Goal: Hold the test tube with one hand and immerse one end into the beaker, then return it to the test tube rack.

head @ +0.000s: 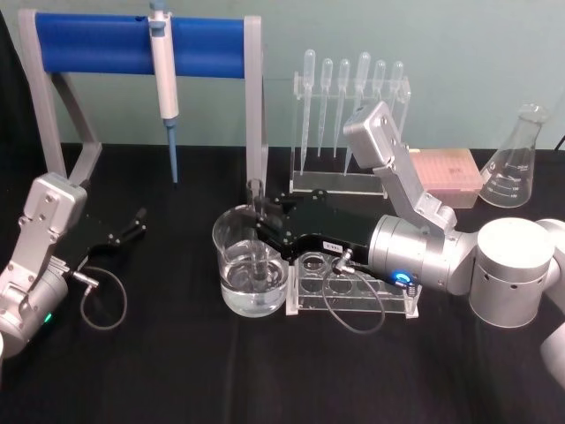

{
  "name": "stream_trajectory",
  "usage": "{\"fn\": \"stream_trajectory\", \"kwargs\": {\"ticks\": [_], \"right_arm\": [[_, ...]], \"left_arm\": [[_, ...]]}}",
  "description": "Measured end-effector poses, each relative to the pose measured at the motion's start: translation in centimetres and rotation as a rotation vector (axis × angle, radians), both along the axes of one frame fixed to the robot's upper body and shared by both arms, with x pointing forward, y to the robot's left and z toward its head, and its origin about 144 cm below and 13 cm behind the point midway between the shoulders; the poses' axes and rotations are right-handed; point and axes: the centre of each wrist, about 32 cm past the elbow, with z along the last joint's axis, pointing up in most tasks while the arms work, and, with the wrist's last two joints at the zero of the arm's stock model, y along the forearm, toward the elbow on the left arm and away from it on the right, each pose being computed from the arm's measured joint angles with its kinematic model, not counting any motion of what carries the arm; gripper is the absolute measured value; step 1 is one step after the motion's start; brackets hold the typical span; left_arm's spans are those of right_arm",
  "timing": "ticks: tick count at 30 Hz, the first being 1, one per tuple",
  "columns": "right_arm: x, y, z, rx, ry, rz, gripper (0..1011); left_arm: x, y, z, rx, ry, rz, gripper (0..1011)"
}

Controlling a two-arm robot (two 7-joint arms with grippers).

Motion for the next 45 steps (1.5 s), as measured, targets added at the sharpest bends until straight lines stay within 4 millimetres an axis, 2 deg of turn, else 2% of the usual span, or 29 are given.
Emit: {"fn": "stream_trajectory", "kwargs": {"ticks": [45], "right_arm": [[0.00, 0.01, 0.01, 0.001, 0.000, -0.002, 241]], "left_arm": [[0.00, 0.00, 0.00, 0.000, 0.000, 0.000, 1000]]}}
